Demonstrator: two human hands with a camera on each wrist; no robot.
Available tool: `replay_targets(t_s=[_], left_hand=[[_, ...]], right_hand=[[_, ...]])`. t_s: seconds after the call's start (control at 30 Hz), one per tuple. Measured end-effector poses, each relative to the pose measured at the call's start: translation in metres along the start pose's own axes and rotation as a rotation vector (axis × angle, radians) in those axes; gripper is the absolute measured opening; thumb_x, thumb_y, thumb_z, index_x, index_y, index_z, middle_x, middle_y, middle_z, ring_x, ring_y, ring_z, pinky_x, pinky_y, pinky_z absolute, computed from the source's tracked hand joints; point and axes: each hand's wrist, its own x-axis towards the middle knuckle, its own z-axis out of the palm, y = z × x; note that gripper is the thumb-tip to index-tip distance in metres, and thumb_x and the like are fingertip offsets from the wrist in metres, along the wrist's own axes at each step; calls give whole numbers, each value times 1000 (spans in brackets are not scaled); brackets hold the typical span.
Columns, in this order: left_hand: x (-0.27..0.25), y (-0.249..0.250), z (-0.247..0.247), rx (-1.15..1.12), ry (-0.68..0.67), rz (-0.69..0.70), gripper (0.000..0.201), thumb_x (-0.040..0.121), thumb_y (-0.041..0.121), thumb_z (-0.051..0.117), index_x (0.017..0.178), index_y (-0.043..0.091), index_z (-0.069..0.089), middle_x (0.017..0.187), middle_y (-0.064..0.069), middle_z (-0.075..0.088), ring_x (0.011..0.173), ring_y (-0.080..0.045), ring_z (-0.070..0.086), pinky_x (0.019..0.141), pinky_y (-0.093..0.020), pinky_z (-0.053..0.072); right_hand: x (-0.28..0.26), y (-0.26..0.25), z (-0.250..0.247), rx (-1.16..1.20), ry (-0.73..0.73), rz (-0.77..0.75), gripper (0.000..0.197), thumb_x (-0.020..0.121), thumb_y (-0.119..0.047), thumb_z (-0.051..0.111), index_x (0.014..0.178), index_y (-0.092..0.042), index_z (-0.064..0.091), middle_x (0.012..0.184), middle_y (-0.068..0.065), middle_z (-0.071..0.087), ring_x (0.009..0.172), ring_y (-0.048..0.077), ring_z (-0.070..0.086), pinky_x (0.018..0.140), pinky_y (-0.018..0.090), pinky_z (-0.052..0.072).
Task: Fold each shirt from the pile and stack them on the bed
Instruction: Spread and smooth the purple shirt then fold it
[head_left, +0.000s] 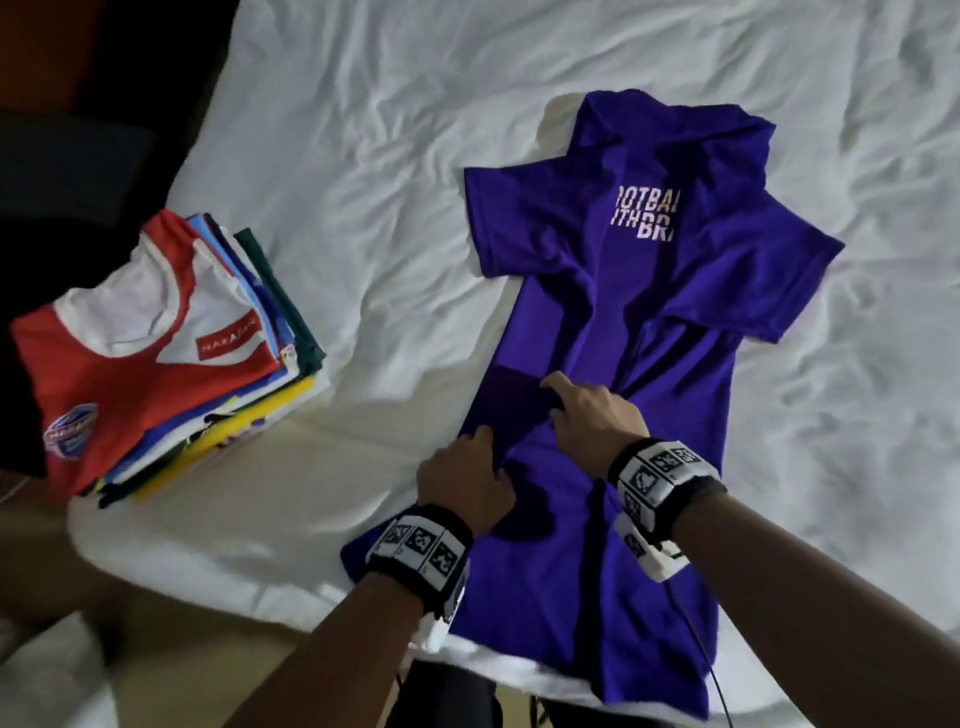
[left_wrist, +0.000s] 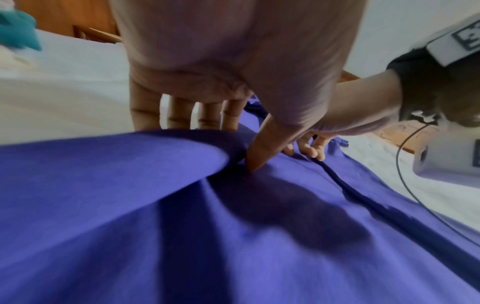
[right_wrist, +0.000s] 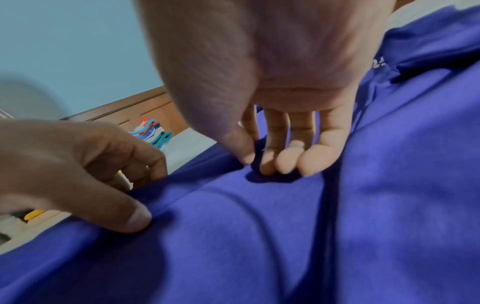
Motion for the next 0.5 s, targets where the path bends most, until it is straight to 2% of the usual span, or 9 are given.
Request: replay_targets(t_s=[0.1,0.17,0.23,0.3,0.37,0.43,0.5], left_hand=[[-21,-15,5,50,-8,-22,28,91,33,57,113,17,48,112,-11,66,103,-37,66,79,-38,46],[-31,-22,8,71,-2,-6,27,92,32,56,113,16,49,113,-13,66,104,-38,65,80,-38,45],[-40,-23,8,112,2,43,28,93,31,56,115,15,50,114,-13,66,105,-37,65,83,-38,45],[-50,-23,10,160,0,118,29,93,30,56,118,15,49,115,-12,66,106,-36,66,84,-37,45],[-61,-21,12,177,-20,168,31,94,30,57,120,16,48,116,-11,66,107,-35,66,81,-37,43],[-70,-17,14,179,-43,223,34,92,27,59,122,16,49,116,-11,65,106,-35,66,76,-36,41],[-80,-13,20,172,-50,284,36,91,26,60,124,16,49,116,-12,66,105,-37,67,77,-37,43]], right_hand=[[-13,-15,16,103,42,82,35,101,-26,44,136,-26,47,118,11,66,102,36,64,75,39,47],[-16,-25,23,214,96,157,33,102,-33,44,133,-23,47,116,12,66,103,36,63,75,39,44],[-16,-33,30,368,159,223,40,100,-43,52,130,-19,43,109,12,67,97,35,63,75,38,44],[-16,-41,37,526,220,295,55,94,-45,65,131,-17,36,101,10,64,87,32,63,75,38,48],[-18,-44,43,575,248,320,64,89,-32,73,135,-16,32,98,8,63,84,30,65,75,39,53],[-21,-40,46,587,277,326,65,85,-14,69,137,-15,32,96,11,65,86,32,66,73,39,56],[-26,-32,43,651,313,365,64,82,-7,65,137,-16,34,94,12,64,85,33,68,67,40,60]])
